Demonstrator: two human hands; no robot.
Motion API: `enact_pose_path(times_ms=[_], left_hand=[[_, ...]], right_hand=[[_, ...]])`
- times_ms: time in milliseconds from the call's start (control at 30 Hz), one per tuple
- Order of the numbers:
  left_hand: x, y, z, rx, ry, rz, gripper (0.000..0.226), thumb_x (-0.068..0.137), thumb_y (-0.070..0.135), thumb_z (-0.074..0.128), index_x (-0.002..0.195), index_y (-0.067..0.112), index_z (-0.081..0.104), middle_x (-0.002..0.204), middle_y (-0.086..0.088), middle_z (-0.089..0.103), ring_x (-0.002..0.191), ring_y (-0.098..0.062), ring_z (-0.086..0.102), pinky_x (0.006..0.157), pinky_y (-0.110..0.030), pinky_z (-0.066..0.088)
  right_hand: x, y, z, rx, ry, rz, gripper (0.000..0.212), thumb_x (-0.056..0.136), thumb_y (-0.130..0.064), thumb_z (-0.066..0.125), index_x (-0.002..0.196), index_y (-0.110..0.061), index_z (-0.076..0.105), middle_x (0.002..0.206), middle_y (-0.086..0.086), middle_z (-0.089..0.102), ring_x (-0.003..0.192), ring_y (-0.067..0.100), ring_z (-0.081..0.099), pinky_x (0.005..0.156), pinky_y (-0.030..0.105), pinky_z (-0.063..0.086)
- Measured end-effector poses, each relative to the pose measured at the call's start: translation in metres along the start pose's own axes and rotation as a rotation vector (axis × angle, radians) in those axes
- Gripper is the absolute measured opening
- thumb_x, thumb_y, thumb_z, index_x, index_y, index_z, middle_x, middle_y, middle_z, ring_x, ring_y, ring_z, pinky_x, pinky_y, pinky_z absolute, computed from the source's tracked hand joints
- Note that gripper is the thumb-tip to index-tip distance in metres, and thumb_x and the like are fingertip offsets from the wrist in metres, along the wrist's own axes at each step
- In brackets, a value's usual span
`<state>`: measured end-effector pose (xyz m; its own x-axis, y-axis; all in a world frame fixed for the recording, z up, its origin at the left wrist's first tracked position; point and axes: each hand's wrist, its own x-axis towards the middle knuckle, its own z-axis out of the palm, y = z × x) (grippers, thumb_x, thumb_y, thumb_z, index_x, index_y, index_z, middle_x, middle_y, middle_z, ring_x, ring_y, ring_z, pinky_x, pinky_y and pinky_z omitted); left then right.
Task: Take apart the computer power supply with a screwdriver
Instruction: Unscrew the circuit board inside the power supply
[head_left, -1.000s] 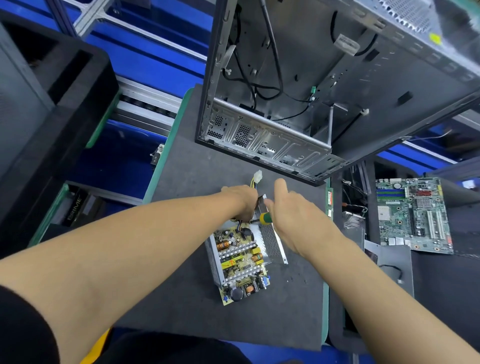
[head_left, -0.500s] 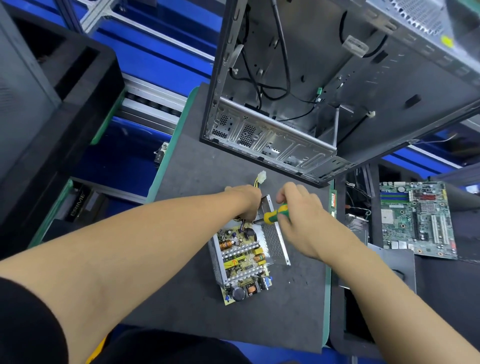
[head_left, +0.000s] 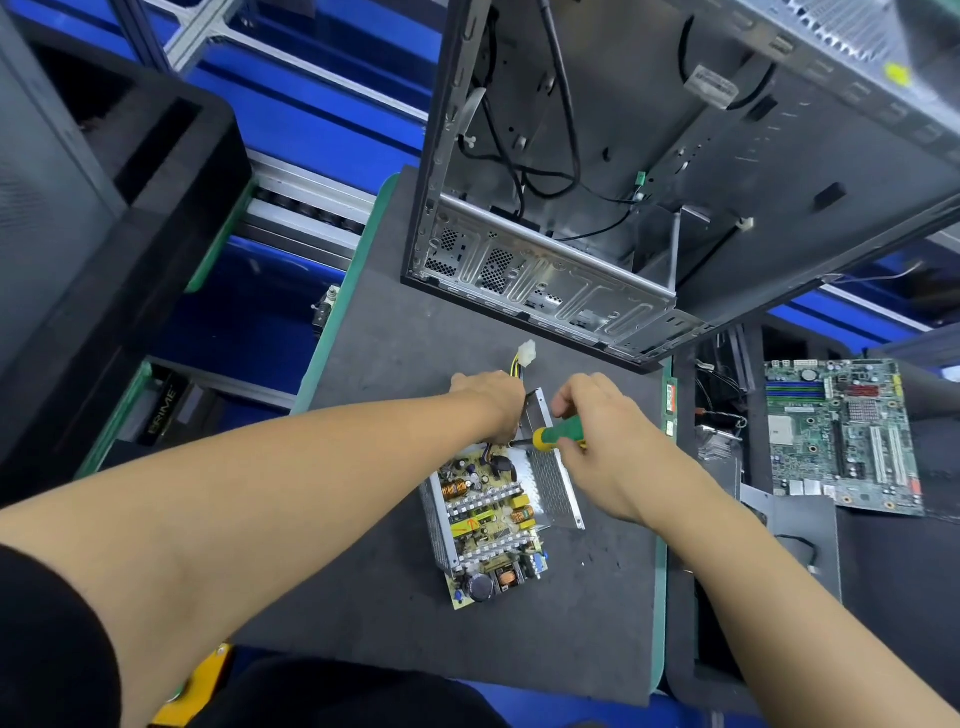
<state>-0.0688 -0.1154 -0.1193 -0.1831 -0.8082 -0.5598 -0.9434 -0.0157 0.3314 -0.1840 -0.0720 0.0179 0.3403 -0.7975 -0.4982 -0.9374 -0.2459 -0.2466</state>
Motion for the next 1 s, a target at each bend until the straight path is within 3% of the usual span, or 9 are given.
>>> enact_pose_path(times_ms=[100,233,367,500,633,800,867,933,1000], left_hand=[[0.001,0.002,0.000,-0.022,-0.027,-0.031,0.014,0.092,0.018,0.063,0.104,0.016,0.055,0.111,-0.002,0.053,0.110,-0.025,0.057,0.086,-0.039,0.035],[0.001,0.002,-0.004,-0.063,-0.074,-0.060,0.012,0.091,0.017,0.064,0.094,0.015,0.052,0.100,-0.001,0.054,0.099,-0.025,0.058,0.085,-0.037,0.036],[0.001,0.002,-0.002,-0.089,-0.060,-0.064,0.012,0.092,0.021,0.064,0.095,0.015,0.054,0.099,-0.001,0.056,0.094,-0.025,0.056,0.085,-0.037,0.037],[0.000,0.005,0.002,-0.059,-0.045,-0.058,0.010,0.092,0.021,0.063,0.094,0.016,0.054,0.105,-0.001,0.052,0.092,-0.023,0.053,0.092,-0.039,0.032],[-0.002,0.009,0.006,-0.026,-0.055,-0.043,0.003,0.090,0.020,0.064,0.089,0.019,0.062,0.103,0.001,0.056,0.092,-0.022,0.053,0.095,-0.043,0.030],[-0.002,0.006,0.006,-0.006,-0.035,-0.028,0.024,0.090,0.021,0.062,0.071,0.019,0.048,0.093,0.002,0.049,0.089,-0.022,0.049,0.086,-0.042,0.027],[-0.002,0.006,0.006,0.000,-0.030,-0.026,0.021,0.093,0.025,0.060,0.075,0.018,0.051,0.100,0.001,0.053,0.091,-0.022,0.050,0.086,-0.042,0.027],[-0.001,0.006,0.006,-0.001,-0.040,-0.019,0.007,0.093,0.025,0.061,0.089,0.020,0.065,0.109,0.002,0.057,0.100,-0.021,0.054,0.088,-0.042,0.027],[-0.001,0.006,0.006,-0.020,-0.068,-0.022,0.013,0.093,0.025,0.063,0.103,0.024,0.071,0.115,0.004,0.057,0.110,-0.021,0.054,0.093,-0.044,0.027]], right_hand=[[-0.003,-0.001,0.004,-0.086,0.043,0.018,0.019,0.092,-0.016,0.053,0.108,-0.019,0.043,0.113,0.000,0.041,0.098,0.027,0.044,0.075,0.035,0.038],[-0.006,-0.006,0.005,-0.150,0.091,0.036,0.030,0.102,-0.045,0.037,0.108,-0.016,0.035,0.104,0.006,0.050,0.086,0.037,0.056,0.072,0.041,0.046],[-0.001,-0.003,0.001,-0.047,0.035,0.015,0.018,0.102,-0.030,0.043,0.109,-0.015,0.035,0.110,0.004,0.050,0.090,0.032,0.055,0.078,0.043,0.047],[-0.001,0.002,0.002,0.021,0.052,0.025,0.016,0.098,-0.023,0.052,0.102,-0.025,0.036,0.108,-0.005,0.040,0.090,0.021,0.046,0.074,0.034,0.038],[-0.003,0.004,0.003,-0.003,0.031,0.032,0.018,0.094,-0.016,0.051,0.099,-0.026,0.038,0.106,-0.002,0.038,0.094,0.027,0.045,0.078,0.038,0.043],[-0.008,-0.003,0.004,-0.138,0.073,0.064,0.027,0.101,-0.046,0.038,0.099,-0.019,0.032,0.090,0.004,0.047,0.076,0.035,0.052,0.062,0.039,0.039],[-0.007,-0.004,0.004,-0.161,0.062,0.044,0.026,0.103,-0.042,0.034,0.094,-0.018,0.029,0.083,0.004,0.047,0.072,0.034,0.050,0.060,0.041,0.040],[-0.008,-0.003,0.001,-0.125,0.023,0.006,0.015,0.103,-0.030,0.042,0.101,-0.018,0.033,0.099,0.005,0.046,0.085,0.033,0.052,0.071,0.041,0.045],[-0.012,0.001,0.000,-0.114,-0.041,-0.012,0.018,0.097,-0.017,0.049,0.108,-0.022,0.035,0.111,0.000,0.039,0.095,0.026,0.044,0.075,0.036,0.040]])
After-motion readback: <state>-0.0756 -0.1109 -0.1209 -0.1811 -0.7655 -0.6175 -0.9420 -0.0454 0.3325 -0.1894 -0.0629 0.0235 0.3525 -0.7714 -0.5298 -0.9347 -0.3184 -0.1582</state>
